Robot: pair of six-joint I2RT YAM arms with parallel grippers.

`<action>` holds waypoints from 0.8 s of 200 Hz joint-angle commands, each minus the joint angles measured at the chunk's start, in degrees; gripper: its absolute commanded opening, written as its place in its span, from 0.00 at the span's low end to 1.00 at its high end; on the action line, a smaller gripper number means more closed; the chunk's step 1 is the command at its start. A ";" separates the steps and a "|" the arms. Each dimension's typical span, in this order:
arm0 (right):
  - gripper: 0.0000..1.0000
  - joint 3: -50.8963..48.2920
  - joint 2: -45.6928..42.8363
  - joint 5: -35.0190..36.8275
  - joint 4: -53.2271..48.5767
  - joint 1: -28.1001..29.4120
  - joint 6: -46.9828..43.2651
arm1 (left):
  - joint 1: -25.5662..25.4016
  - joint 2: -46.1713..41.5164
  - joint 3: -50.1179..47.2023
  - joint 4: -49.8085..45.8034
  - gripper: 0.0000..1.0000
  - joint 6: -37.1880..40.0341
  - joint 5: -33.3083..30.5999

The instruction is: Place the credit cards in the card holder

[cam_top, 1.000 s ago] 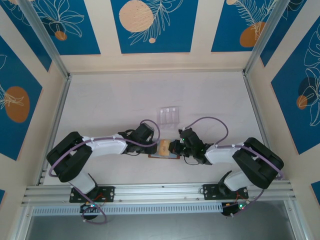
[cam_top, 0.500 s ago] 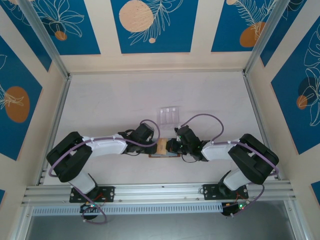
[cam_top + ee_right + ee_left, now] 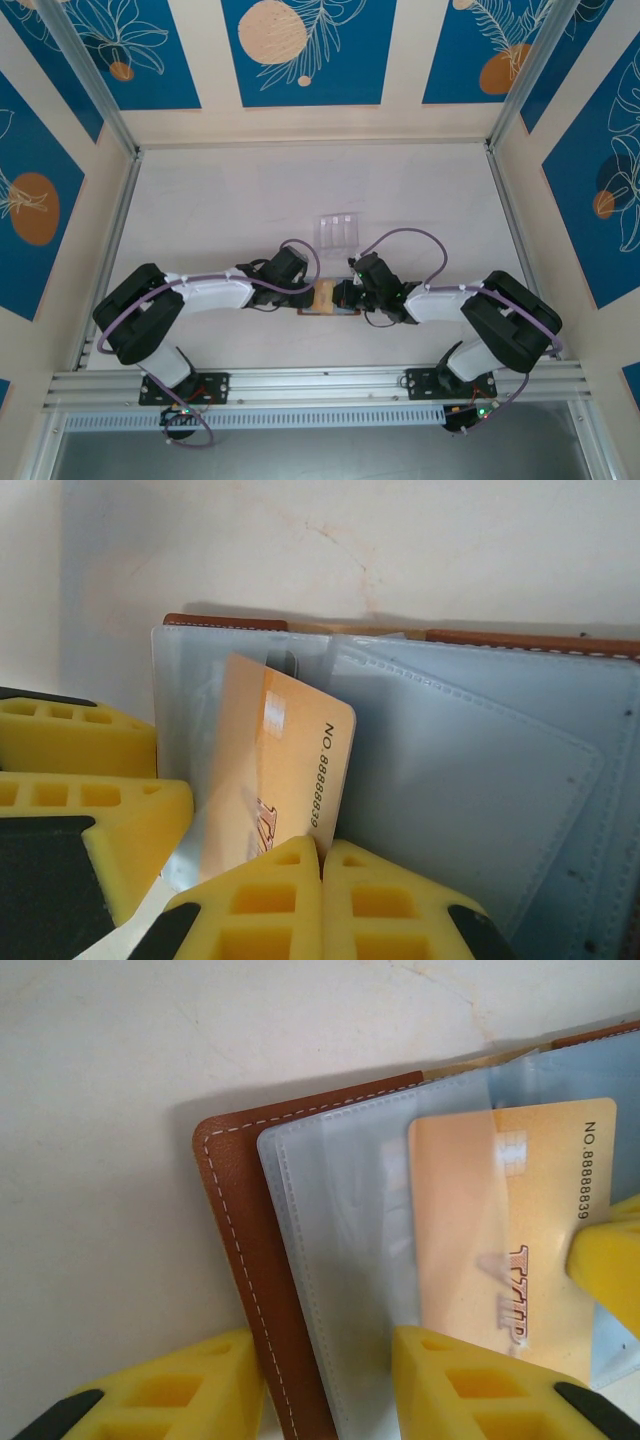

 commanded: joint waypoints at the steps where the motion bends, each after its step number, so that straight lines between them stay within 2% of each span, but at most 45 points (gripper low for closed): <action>1: 0.00 -1.54 0.51 -2.22 -6.91 0.40 -2.46 | -0.53 2.78 -2.59 -1.65 0.37 -0.20 3.74; 80: 0.00 4.70 5.21 -4.98 -8.07 0.13 -5.20 | -0.53 2.58 -2.66 -1.10 0.37 -0.23 4.15; 160: 0.00 7.54 12.37 -8.67 -1.88 3.38 -1.87 | -0.62 1.61 -2.87 0.68 0.38 -1.13 6.07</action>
